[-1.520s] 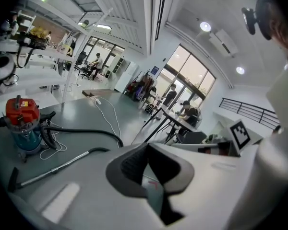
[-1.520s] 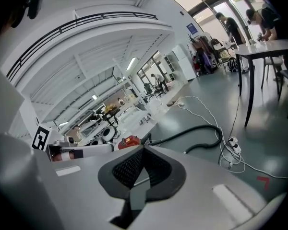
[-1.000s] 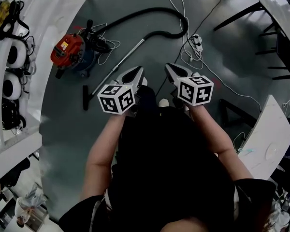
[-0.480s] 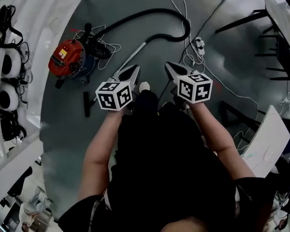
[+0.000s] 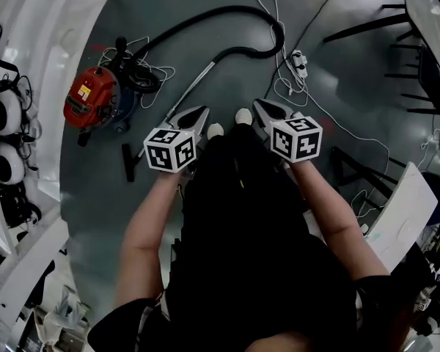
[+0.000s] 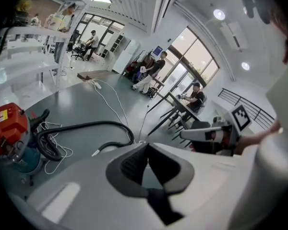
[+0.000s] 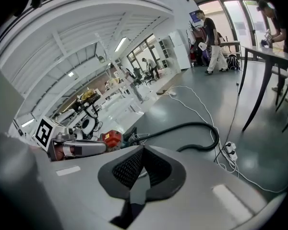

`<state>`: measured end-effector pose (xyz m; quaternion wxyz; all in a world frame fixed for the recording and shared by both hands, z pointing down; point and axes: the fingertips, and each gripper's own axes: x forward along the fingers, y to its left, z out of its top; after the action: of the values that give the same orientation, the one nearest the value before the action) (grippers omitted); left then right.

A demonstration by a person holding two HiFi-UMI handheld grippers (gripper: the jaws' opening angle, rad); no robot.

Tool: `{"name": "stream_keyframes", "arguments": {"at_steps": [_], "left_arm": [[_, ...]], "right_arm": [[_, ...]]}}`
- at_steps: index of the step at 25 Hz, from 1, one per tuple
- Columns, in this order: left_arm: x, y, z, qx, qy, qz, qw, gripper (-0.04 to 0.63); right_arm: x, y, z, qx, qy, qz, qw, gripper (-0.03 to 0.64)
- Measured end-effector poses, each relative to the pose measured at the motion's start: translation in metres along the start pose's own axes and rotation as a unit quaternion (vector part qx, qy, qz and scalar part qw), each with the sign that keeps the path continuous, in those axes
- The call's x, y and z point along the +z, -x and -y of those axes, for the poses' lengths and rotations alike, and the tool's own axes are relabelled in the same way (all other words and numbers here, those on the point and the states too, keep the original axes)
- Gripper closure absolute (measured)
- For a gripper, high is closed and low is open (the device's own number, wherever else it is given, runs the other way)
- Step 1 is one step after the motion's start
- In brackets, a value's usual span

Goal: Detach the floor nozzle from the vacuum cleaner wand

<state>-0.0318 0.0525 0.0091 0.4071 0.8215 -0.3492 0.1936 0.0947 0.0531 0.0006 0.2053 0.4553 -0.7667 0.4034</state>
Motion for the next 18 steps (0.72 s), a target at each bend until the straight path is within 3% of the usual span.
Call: {"name": "stream_keyframes", "arguments": {"at_steps": [5,11,14,18], "left_arm": [[-0.003,-0.026,-0.009,0.002,-0.057,-0.014,0.9983,0.586],[-0.014,-0.059,-0.047,0.029,-0.014,-0.002,0.9995,0.586],[-0.023,-0.075,-0.066,0.047,-0.028,0.003,0.9985,0.586],[-0.043,-0.102,-0.087,0.055,-0.076,-0.02,0.9954,0.586]], "right_arm": [[-0.006,-0.032,0.023,0.012,0.017,-0.031,0.999,0.624],[-0.013,-0.078,0.047,0.029,0.048,-0.055,0.997,0.624],[-0.018,-0.099,0.061,0.053,0.057,-0.063,0.995,0.624],[-0.03,-0.131,0.086,0.052,0.074,-0.075,0.993,0.624]]}}
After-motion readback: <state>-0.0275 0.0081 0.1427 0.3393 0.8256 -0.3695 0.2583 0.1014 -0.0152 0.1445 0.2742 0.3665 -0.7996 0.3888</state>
